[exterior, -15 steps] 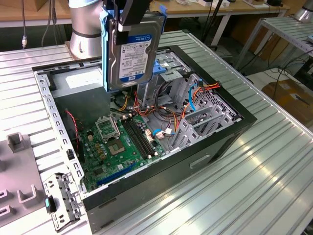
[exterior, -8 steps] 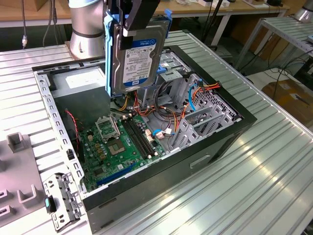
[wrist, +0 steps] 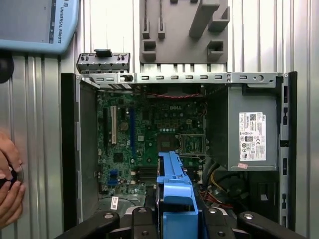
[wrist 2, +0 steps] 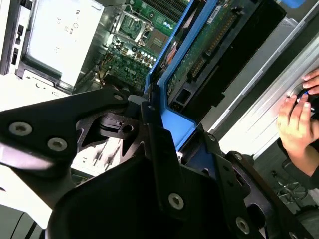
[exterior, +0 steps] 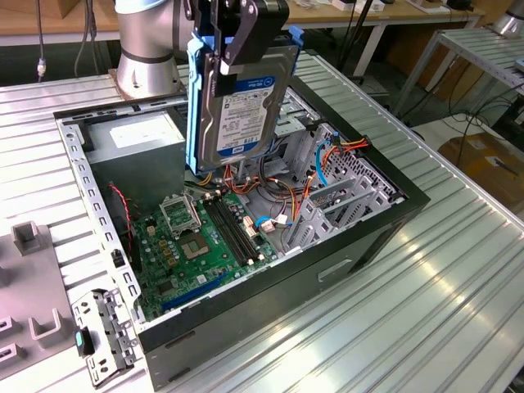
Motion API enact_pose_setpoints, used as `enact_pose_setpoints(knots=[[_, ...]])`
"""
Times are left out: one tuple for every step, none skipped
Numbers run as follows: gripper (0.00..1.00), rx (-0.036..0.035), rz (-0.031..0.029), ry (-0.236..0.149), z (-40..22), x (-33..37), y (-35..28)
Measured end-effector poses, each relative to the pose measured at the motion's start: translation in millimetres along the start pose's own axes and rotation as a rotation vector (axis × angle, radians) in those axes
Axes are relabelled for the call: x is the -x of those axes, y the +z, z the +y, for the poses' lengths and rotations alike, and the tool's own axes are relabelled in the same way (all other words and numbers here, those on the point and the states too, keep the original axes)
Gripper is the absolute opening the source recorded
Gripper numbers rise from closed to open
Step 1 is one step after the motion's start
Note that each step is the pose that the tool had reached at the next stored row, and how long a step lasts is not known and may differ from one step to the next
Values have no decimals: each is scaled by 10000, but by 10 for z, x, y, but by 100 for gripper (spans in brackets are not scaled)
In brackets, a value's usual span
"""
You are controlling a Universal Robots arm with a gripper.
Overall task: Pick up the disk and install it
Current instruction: 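Insert the disk into the insertion slot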
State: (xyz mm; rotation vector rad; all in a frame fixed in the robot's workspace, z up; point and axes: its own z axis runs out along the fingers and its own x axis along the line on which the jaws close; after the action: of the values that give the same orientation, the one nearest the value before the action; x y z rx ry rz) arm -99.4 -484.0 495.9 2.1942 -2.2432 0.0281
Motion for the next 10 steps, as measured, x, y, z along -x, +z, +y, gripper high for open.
enact_pose_setpoints(knots=[[37,0,0,1,0,0,0],[37,0,1,1,0,0,0],[37,0,1,0,0,0,0],[37,0,1,0,-1,0,-1],[37,1,2,0,-1,0,-1],[37,0,2,0,0,0,-1],[37,0,2,0,-1,-1,-1],[37,0,1,0,-1,0,-1],[37,0,2,1,0,0,-1],[37,0,1,1,0,-1,0]])
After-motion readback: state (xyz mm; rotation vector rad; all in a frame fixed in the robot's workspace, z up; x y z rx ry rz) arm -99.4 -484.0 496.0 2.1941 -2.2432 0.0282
